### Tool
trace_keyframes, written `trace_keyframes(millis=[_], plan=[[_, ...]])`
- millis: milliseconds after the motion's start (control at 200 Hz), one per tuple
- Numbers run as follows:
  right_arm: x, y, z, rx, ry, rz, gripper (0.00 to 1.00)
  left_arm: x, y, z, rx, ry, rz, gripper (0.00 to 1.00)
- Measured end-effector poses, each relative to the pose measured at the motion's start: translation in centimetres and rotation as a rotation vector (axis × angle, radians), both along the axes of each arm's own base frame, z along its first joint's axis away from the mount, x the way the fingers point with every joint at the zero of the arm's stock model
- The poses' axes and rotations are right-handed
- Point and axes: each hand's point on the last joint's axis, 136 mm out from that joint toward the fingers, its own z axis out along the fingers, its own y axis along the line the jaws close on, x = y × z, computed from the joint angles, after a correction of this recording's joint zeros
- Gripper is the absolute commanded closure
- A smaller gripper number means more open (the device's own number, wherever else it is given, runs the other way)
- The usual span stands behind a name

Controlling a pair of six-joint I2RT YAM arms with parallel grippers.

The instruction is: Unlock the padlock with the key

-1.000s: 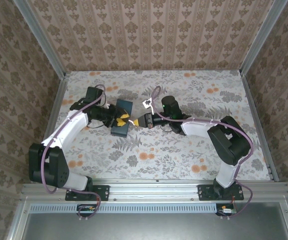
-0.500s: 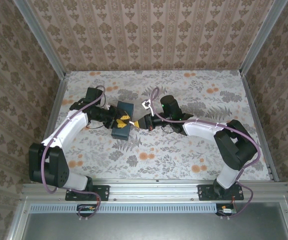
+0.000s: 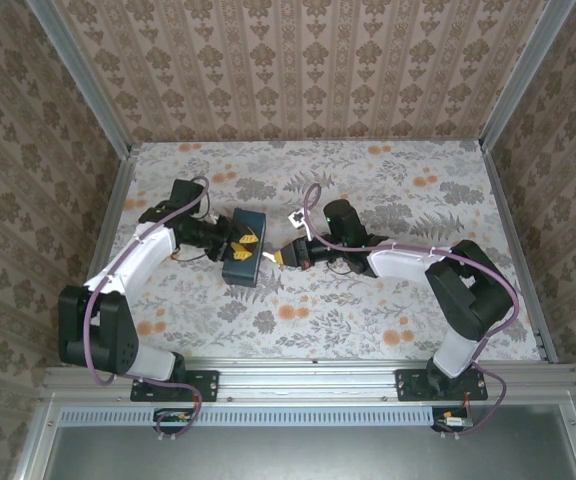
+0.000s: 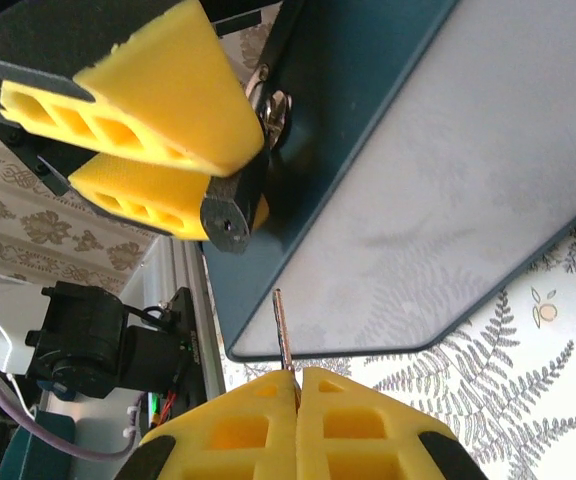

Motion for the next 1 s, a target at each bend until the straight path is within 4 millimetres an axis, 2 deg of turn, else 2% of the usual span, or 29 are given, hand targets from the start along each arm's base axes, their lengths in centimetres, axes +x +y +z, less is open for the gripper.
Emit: trace_keyframes(millis=[305, 550, 1000], plan=[[-0.5, 0.2, 1.6, 0.055, 0.024, 0.018, 1.00, 0.2, 0.7, 0.0, -0.017, 0.009, 0.023, 0.93], [0.7, 1.3, 3.6, 0.104, -0.007, 0.028, 1.00, 0.5, 1.2, 0.1, -0.021, 0.010, 0.038, 0.93], [1.5, 2.0, 1.5, 0.098, 0.051, 0.027, 1.00, 0.5, 1.1, 0.2, -0.029, 0.008, 0.036, 0.93]])
